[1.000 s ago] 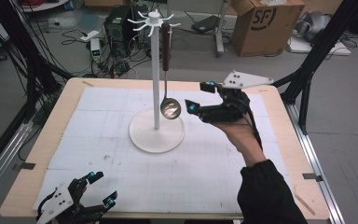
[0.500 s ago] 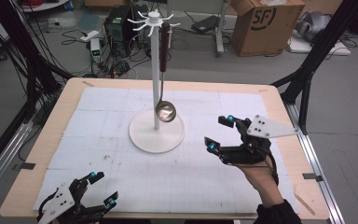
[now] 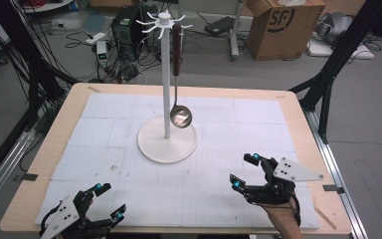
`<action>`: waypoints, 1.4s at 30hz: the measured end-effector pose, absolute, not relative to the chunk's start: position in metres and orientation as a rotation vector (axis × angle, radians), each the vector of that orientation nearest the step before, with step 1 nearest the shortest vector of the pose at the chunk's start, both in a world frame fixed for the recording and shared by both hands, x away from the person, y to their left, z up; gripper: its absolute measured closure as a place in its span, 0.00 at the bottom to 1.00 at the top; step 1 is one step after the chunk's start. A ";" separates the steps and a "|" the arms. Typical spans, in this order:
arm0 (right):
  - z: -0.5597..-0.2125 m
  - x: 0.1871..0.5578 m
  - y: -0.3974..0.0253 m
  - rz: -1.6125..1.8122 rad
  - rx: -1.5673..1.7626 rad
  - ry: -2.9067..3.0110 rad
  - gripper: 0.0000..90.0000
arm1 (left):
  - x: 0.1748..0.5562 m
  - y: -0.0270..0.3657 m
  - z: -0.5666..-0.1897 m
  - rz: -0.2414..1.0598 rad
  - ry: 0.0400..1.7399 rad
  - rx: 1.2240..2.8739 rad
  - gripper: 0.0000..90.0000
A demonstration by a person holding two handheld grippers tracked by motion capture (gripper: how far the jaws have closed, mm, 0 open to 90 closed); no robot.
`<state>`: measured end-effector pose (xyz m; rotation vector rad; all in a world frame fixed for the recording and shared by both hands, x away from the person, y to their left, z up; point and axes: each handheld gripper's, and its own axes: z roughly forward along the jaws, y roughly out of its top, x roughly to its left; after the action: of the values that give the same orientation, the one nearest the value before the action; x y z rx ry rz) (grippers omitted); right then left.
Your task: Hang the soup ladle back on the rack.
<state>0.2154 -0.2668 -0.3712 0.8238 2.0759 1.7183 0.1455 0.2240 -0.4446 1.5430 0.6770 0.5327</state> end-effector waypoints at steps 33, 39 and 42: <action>-0.400 0.191 -0.267 1.728 0.838 2.058 0.22 | 0.149 0.217 -0.451 0.513 0.666 1.572 0.24; -0.402 0.187 -0.262 1.719 0.826 2.060 0.22 | 0.148 0.219 -0.452 0.509 0.673 1.562 0.24; -0.403 0.185 -0.260 1.713 0.821 2.056 0.22 | 0.147 0.220 -0.452 0.512 0.674 1.555 0.24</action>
<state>0.1847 -0.2600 -0.4035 0.8212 2.0561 1.7129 0.1472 0.2198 -0.4519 1.5554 0.6742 0.5115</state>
